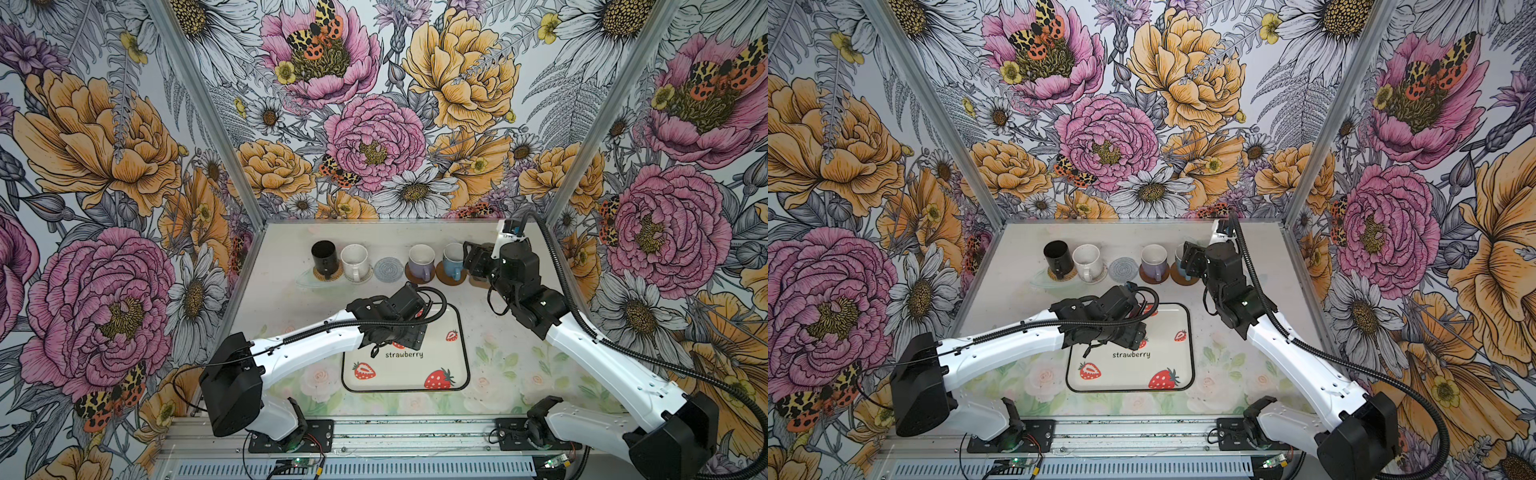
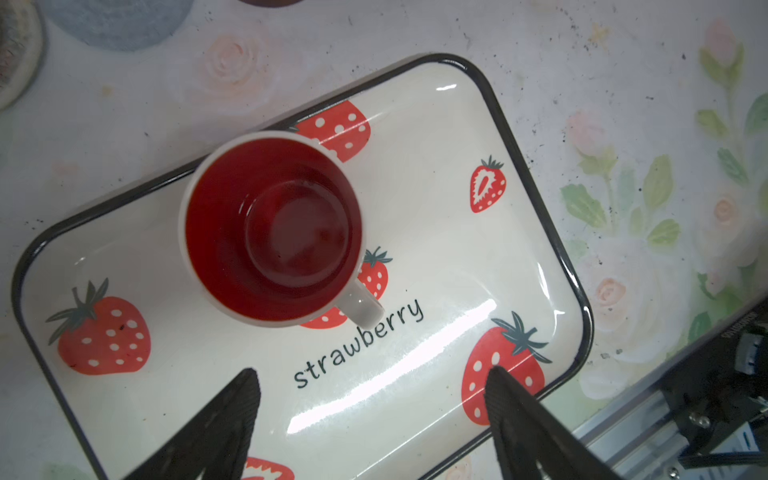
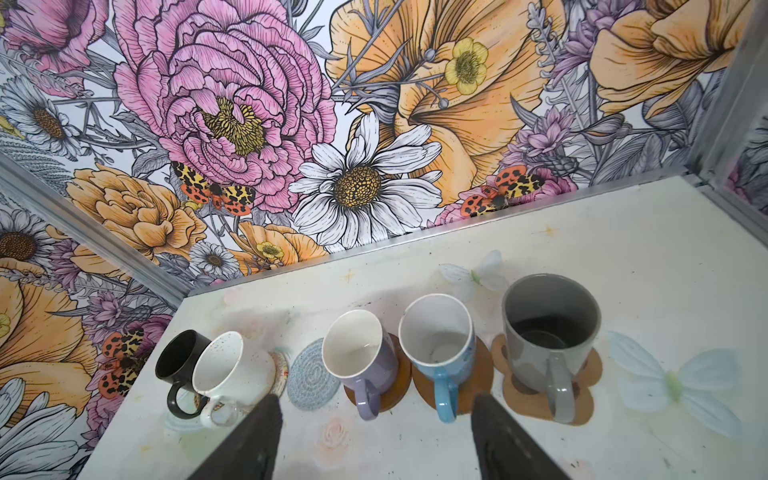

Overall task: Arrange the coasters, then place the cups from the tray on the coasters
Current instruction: 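Lower the open left gripper over the red-lined mug on the tray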

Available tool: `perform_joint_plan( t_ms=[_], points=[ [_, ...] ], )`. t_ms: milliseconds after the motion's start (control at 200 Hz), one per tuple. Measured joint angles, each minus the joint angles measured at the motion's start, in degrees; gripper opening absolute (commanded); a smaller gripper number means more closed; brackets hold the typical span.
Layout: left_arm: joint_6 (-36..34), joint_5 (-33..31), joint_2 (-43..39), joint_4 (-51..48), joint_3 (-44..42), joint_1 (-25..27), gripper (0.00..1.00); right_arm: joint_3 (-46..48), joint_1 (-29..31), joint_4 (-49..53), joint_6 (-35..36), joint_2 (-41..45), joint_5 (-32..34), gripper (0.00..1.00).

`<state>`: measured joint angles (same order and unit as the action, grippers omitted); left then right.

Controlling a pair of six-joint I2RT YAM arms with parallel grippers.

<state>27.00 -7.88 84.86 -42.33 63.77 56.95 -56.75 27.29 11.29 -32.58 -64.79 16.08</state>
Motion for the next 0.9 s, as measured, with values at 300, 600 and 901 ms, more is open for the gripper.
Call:
perform_joint_plan(
  t_ms=[300, 600, 901],
  points=[
    [5.4, -1.1, 5.1, -0.8, 0.0, 1.5, 0.85, 1.0, -0.8, -0.2, -0.1, 1.0, 0.3, 0.75],
    [10.1, -5.4, 9.2, -0.8, 0.1, 1.0, 0.72, 1.1, -1.1, -0.4, -0.7, 1.0, 0.2, 0.75],
    [12.2, -6.2, 9.8, 2.8, -0.1, -2.0, 0.66, 1.1, -1.4, -0.4, -0.9, 1.0, 0.2, 0.76]
  ],
)
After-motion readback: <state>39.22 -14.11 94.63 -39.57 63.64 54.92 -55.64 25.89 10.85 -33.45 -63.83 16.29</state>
